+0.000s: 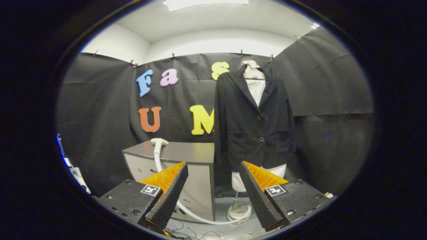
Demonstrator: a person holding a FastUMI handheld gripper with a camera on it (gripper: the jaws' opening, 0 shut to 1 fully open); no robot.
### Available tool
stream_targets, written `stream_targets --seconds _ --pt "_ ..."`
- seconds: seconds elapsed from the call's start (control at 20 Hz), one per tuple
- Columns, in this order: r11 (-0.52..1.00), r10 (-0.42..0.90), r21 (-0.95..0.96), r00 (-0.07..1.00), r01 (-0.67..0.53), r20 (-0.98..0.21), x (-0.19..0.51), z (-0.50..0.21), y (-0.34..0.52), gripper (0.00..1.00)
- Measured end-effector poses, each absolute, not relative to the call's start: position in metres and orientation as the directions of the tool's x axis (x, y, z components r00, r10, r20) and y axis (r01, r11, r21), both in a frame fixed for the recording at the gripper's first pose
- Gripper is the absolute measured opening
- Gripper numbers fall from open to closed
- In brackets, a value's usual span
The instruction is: Iron the clothes twice with a garment steamer, once on the left side and once on the right side.
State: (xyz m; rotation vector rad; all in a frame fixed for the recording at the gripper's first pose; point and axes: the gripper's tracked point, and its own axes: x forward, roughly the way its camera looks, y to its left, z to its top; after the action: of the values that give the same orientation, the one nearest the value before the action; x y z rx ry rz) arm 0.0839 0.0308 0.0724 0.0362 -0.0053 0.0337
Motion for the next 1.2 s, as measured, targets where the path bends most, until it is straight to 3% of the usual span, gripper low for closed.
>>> stream_targets --seconds 0.55,0.9,1.2 --pt "0.958 0.283 -0.016 0.955 -0.285 -0.083 0.253 0.140 0.164 0.99" --pt "0.897 0.412 -0.068 0.883 -0.436 -0.224 0.345 0.111 0.269 0.99" --pt "0.874 0.408 -0.117 0.842 -0.472 -0.352 0.402 0.055 0.322 0.99"
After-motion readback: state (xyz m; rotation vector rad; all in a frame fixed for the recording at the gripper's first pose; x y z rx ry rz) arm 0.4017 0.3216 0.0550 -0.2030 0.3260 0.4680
